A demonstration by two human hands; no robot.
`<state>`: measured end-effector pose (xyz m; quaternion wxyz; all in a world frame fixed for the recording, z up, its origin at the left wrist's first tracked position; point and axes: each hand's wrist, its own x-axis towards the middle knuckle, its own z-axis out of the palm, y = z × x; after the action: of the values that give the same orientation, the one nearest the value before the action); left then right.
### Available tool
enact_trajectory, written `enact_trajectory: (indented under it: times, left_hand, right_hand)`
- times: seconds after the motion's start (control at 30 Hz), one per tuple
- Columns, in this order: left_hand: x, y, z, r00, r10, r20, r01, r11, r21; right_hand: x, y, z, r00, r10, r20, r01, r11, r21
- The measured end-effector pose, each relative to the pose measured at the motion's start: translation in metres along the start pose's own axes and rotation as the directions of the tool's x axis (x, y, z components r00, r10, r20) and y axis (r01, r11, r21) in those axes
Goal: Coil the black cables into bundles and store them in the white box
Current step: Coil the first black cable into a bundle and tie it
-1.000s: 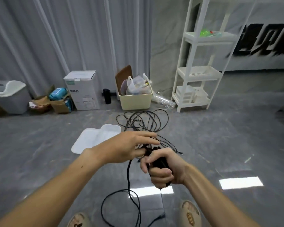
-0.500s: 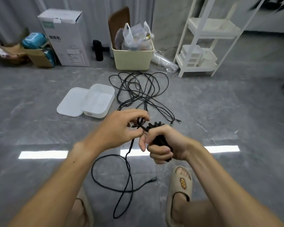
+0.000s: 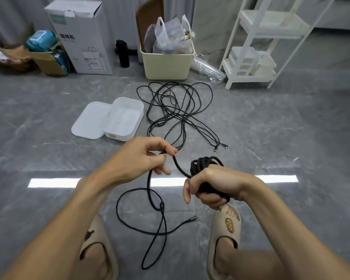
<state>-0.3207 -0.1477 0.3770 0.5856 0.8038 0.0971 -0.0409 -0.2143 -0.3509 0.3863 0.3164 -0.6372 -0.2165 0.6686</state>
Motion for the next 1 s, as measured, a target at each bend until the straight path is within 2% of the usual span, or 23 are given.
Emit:
enact_trajectory:
  times: [0.07,0.13,0.23,0.27,0.33,0.4,0.47,0.53,0.6,0.63,0.7,0.77,0.87,0.93,1.0]
  left_hand:
    - [0.002,-0.004,-0.001,0.999,-0.031,-0.009,0.032,0.999,0.037]
    - [0.006,-0.008,0.002,1.000,-0.016,-0.021,0.019,0.987,0.158]
    - [0.011,-0.009,0.010,0.989,0.141,-0.043,-0.116,0.923,0.368]
    - [0.013,-0.010,0.014,0.973,0.231,-0.031,-0.188,0.856,0.482]
    - [0.014,-0.010,0.019,0.904,0.428,-0.017,-0.292,0.645,0.706]
    - [0.013,-0.012,0.021,0.817,0.576,-0.030,-0.310,0.483,0.819]
    - [0.011,-0.012,0.028,0.765,0.641,-0.062,-0.295,0.435,0.851]
    - [0.011,-0.013,0.039,0.755,0.649,-0.097,-0.277,0.450,0.849]
    - [0.013,-0.011,0.048,0.805,0.586,-0.093,-0.278,0.511,0.813]
    - [0.015,-0.014,0.052,0.845,0.531,-0.069,-0.303,0.581,0.755]
    - [0.016,-0.019,0.058,0.909,0.411,-0.063,-0.319,0.785,0.531]
    - [0.013,-0.023,0.063,0.954,0.265,-0.141,-0.205,0.918,0.339]
    - [0.013,-0.022,0.068,0.960,0.170,-0.222,-0.122,0.969,0.215]
    - [0.014,-0.014,0.069,0.958,0.153,-0.243,-0.161,0.987,-0.014]
    - [0.015,-0.007,0.068,0.966,0.106,-0.234,-0.174,0.941,-0.291]
  right_hand:
    - [-0.001,0.001,0.001,1.000,-0.014,0.019,0.014,1.000,-0.003]
    - [0.000,0.000,0.003,0.991,-0.068,0.111,0.056,0.993,0.104]
    - [0.004,-0.004,0.007,0.929,-0.222,0.296,0.114,0.932,0.344]
    - [0.006,-0.005,0.008,0.896,-0.282,0.343,0.122,0.899,0.421]
    - [0.008,-0.007,0.010,0.834,-0.394,0.387,0.138,0.827,0.545]
    - [0.007,-0.009,0.009,0.783,-0.489,0.384,0.161,0.757,0.634]
    - [0.006,-0.010,0.008,0.748,-0.554,0.365,0.137,0.668,0.732]
    - [0.005,-0.010,0.007,0.732,-0.596,0.331,0.107,0.579,0.808]
    - [0.005,-0.012,0.010,0.694,-0.660,0.289,0.172,0.541,0.823]
    - [0.004,-0.014,0.010,0.683,-0.686,0.250,0.210,0.513,0.832]
    - [0.002,-0.017,0.010,0.672,-0.721,0.170,0.260,0.445,0.857]
    - [0.000,-0.019,0.008,0.668,-0.738,0.095,0.292,0.377,0.879]
    - [-0.001,-0.018,0.008,0.655,-0.755,0.031,0.319,0.314,0.894]
    - [-0.002,-0.017,0.008,0.646,-0.763,0.014,0.340,0.305,0.890]
    - [-0.003,-0.016,0.008,0.641,-0.768,-0.005,0.359,0.294,0.886]
